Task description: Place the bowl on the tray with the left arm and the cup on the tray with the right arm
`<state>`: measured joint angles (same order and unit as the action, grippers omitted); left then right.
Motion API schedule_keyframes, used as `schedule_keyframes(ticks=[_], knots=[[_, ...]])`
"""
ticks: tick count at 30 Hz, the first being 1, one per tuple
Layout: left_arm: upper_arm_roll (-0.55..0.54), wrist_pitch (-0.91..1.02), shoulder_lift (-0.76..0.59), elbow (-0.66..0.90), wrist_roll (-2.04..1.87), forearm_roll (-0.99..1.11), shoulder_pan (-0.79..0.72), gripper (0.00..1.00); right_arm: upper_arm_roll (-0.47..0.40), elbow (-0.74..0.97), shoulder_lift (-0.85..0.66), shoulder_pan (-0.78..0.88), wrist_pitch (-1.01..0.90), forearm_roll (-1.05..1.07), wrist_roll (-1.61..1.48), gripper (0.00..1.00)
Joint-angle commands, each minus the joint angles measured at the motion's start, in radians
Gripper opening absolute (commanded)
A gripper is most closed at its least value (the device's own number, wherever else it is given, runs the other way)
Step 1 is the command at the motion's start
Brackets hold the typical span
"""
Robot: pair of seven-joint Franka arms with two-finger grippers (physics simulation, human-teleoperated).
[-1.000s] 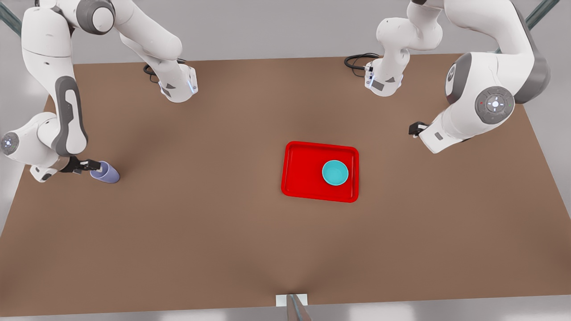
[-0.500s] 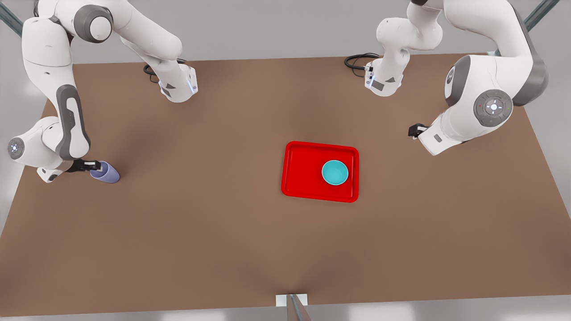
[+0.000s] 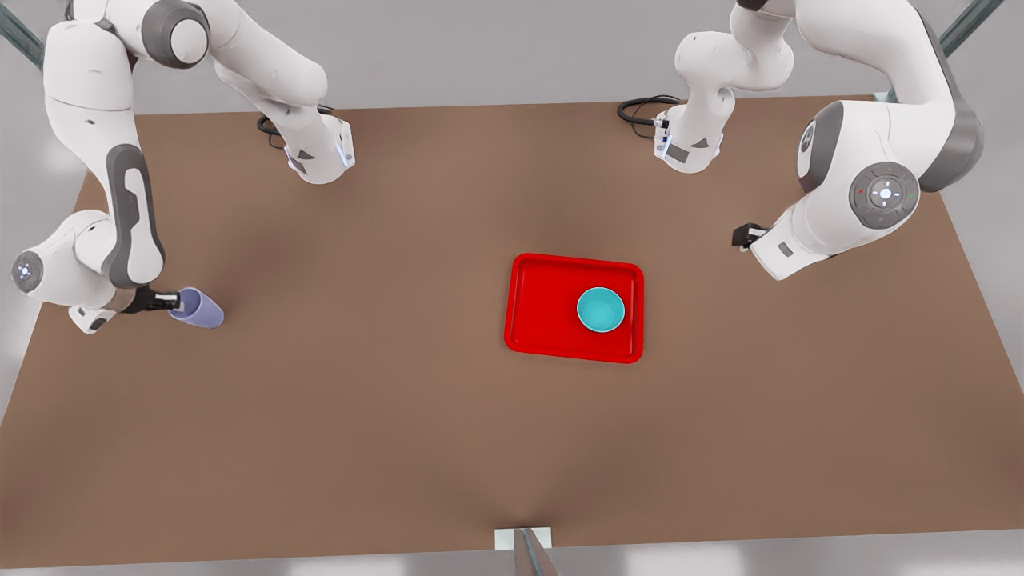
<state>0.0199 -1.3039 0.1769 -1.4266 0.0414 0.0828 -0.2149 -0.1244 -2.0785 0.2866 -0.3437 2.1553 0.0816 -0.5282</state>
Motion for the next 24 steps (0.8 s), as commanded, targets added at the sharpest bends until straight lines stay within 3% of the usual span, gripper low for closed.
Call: schedule_keyframes(ticks=[1, 8, 12, 15, 21, 24], knots=[[0.000, 0.000, 0.000, 0.000, 0.000, 0.000, 0.000, 1.00, 0.000, 0.002, -0.012, 0.011, -0.014, -0.006, 0.020, 0.21], [0.000, 0.002, 0.000, 0.000, 0.000, -0.003, 0.000, 1.00, 0.023, 0.002, -0.138, 0.256, -0.077, -0.005, 0.367, 0.21], [-0.005, 0.002, 0.016, 0.009, -0.003, -0.027, -0.001, 1.00, 0.183, 0.012, -0.138, 0.256, -0.065, 0.020, 0.563, 0.21], [-0.011, 0.002, 0.038, 0.061, -0.014, -0.058, -0.006, 1.00, 0.250, 0.025, -0.129, 0.256, -0.057, 0.090, 0.586, 0.21], [-0.021, -0.072, 0.058, 0.078, -0.011, -0.083, -0.011, 1.00, 0.476, 0.178, -0.017, 0.265, -0.058, 0.124, 0.867, 0.21], [-0.035, -0.072, 0.056, 0.078, -0.012, -0.083, -0.011, 1.00, 0.548, 0.233, 0.019, 0.265, -0.058, 0.122, 0.925, 0.21]])
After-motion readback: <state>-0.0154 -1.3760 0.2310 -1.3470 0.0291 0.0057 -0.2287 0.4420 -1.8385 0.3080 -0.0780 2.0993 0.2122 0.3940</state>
